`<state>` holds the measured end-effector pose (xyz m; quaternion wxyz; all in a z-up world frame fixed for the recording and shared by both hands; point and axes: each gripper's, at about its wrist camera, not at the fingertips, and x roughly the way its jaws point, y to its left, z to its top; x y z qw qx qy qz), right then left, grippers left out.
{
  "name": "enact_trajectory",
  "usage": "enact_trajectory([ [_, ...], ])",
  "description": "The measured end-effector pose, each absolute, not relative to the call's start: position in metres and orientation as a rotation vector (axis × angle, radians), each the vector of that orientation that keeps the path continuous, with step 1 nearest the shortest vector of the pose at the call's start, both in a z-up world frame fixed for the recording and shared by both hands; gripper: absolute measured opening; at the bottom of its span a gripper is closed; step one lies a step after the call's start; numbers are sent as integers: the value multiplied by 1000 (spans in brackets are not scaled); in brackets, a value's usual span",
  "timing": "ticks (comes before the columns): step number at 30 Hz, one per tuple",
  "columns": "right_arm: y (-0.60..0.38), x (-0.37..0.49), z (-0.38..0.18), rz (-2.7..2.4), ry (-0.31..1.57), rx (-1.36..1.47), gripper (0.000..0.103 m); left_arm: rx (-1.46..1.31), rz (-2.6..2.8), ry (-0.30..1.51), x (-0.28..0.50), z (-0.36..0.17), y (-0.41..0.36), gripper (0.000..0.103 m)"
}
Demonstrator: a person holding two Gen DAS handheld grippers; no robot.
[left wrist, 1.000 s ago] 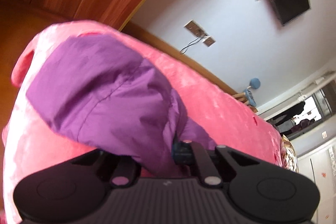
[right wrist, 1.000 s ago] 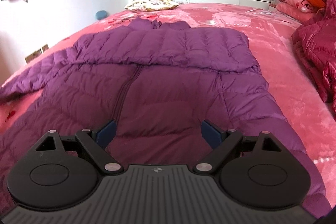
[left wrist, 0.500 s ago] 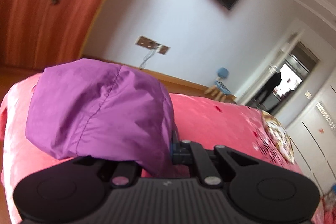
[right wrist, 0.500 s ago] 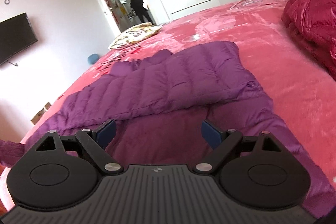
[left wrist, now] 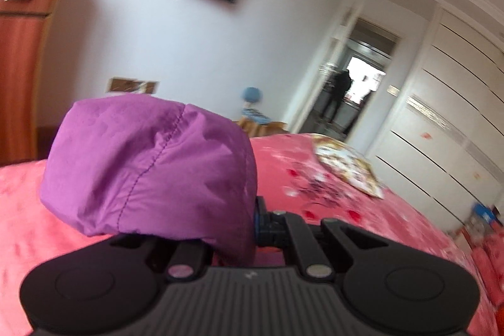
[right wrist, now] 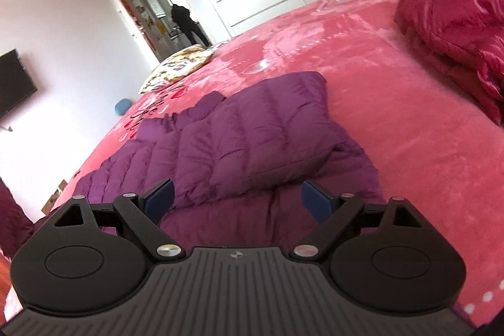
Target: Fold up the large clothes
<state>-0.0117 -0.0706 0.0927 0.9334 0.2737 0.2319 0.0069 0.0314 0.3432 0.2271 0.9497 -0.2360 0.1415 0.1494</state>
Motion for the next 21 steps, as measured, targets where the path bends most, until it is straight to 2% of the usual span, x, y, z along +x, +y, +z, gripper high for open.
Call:
enact_trajectory([
  [10, -125, -20, 101, -70, 373, 724, 103, -237, 27, 284, 79, 260, 193, 3],
  [16, -151, -29, 97, -140, 328, 796, 103, -157, -134, 330, 98, 236, 107, 4],
  [21, -163, -38, 99, -159, 298, 815, 103, -98, -174, 395, 117, 195, 59, 4],
])
